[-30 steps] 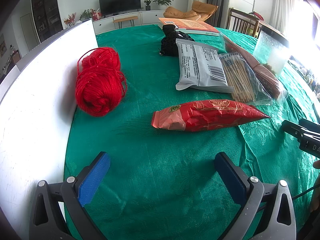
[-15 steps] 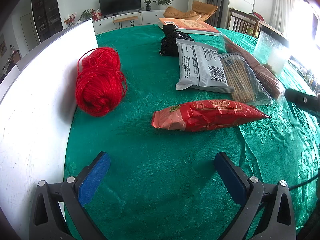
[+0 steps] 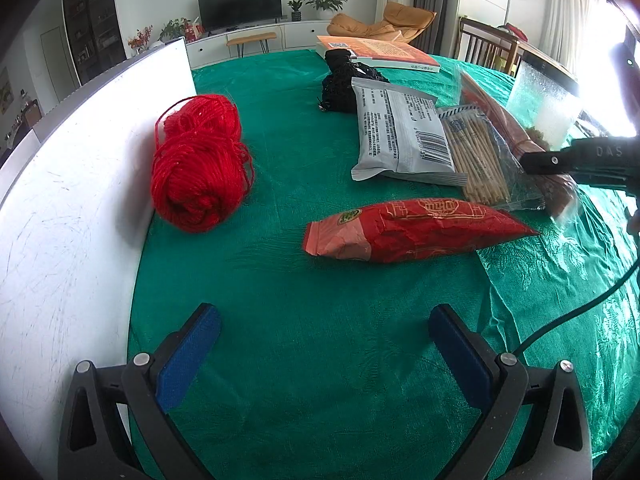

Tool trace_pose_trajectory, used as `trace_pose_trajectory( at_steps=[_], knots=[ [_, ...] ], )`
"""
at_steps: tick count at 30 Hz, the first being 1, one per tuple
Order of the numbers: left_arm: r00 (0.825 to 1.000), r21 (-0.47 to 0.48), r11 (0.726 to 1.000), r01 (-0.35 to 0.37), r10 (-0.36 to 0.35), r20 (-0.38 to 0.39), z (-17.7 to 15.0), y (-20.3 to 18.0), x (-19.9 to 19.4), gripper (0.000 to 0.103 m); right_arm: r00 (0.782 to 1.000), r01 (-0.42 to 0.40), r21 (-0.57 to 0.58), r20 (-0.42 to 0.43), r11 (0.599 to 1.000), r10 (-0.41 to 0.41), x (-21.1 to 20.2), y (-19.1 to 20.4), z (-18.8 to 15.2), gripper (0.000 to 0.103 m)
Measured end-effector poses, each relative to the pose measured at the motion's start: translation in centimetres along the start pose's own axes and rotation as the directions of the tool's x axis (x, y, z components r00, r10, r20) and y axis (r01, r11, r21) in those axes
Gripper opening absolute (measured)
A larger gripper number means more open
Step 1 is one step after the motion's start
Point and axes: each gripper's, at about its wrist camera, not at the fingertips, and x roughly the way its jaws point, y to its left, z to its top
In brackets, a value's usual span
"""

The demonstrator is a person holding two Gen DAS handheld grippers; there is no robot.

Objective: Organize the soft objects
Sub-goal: 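Grasp the pink tied bundle of packets with right gripper and lift it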

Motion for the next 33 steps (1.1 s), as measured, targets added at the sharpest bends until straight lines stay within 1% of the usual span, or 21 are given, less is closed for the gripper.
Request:
trace_pose_trajectory(
  at_steps=[4,8,11,13,15,18,21,23,24,25,26,27,28,30,33],
  knots=[
    [1.000,0.000,1.000,0.000,0.000,0.000,0.0,0.0,0.0,0.103,0.999,-0.017,-0.021,-0.035,1.000,0.016,-1.9,0.3,-3.1,0.032],
    [1.000,0.000,1.000,0.000,0.000,0.000,0.0,0.0,0.0,0.103,0.997,-0.014,-0.087,-0.072,0.996,0.007,-4.2,0.9,-6.9,0.032],
    [1.000,0.000,1.000,0.000,0.000,0.000,0.0,0.0,0.0,0.103,0.996,0.020,-0.117,-0.088,0.993,-0.030,-6.0,0.4,-9.5,0.032],
    [1.000,-0.001,1.000,0.000,0.000,0.000,0.0,0.0,0.0,0.103,0.993,0.077,-0.110,-0.086,0.991,-0.086,-7.2,-0.4,-10.7,0.032],
    [1.000,-0.001,1.000,-0.001,0.001,0.000,0.0,0.0,0.0,0.103,0.984,0.155,-0.069,-0.076,0.985,-0.160,-8.2,-1.6,-11.8,0.032],
    [1.000,-0.001,1.000,-0.001,0.001,0.000,0.0,0.0,0.0,0.103,0.966,0.257,0.060,-0.036,0.964,-0.256,-9.3,-3.7,-13.0,0.032],
    [1.000,-0.001,1.000,-0.001,0.001,0.000,0.0,0.0,0.0,0.103,0.950,0.310,0.165,-0.012,0.936,-0.312,-8.6,-5.6,-11.7,0.032],
    [1.000,-0.001,1.000,-0.001,0.001,0.001,0.0,0.0,0.0,0.103,0.940,0.329,0.206,0.019,0.922,-0.340,-7.6,-6.4,-10.0,0.037],
    [1.000,-0.001,1.000,0.000,0.001,0.001,0.0,0.0,0.0,0.103,0.940,0.323,0.227,0.038,0.919,-0.340,-6.9,-6.7,-9.3,0.044],
    [1.000,-0.001,1.000,-0.001,0.001,0.001,0.0,0.0,0.0,0.103,0.941,0.313,0.238,0.053,0.919,-0.334,-6.2,-6.9,-8.7,0.063],
    [1.000,-0.001,1.000,0.000,0.000,0.001,0.0,0.0,0.0,0.103,0.941,0.307,0.236,0.068,0.922,-0.330,-5.6,-6.8,-8.4,0.070],
    [1.000,-0.001,1.000,-0.001,0.001,0.001,0.0,0.0,0.0,0.103,0.935,0.317,0.219,0.087,0.923,-0.343,-5.2,-6.5,-8.3,0.077],
    [1.000,-0.001,1.000,-0.001,0.001,0.001,0.0,0.0,0.0,0.103,0.928,0.342,0.197,0.082,0.919,-0.363,-4.9,-6.1,-8.2,0.078],
    [1.000,-0.001,1.000,-0.001,0.001,0.001,0.0,0.0,0.0,0.103,0.921,0.367,0.165,0.074,0.915,-0.383,-4.4,-5.5,-8.0,0.079],
    [1.000,-0.001,1.000,-0.001,0.001,0.001,0.0,0.0,0.0,0.103,0.924,0.356,0.177,0.080,0.917,-0.374,-4.5,-5.7,-8.1,0.081]
  ],
)
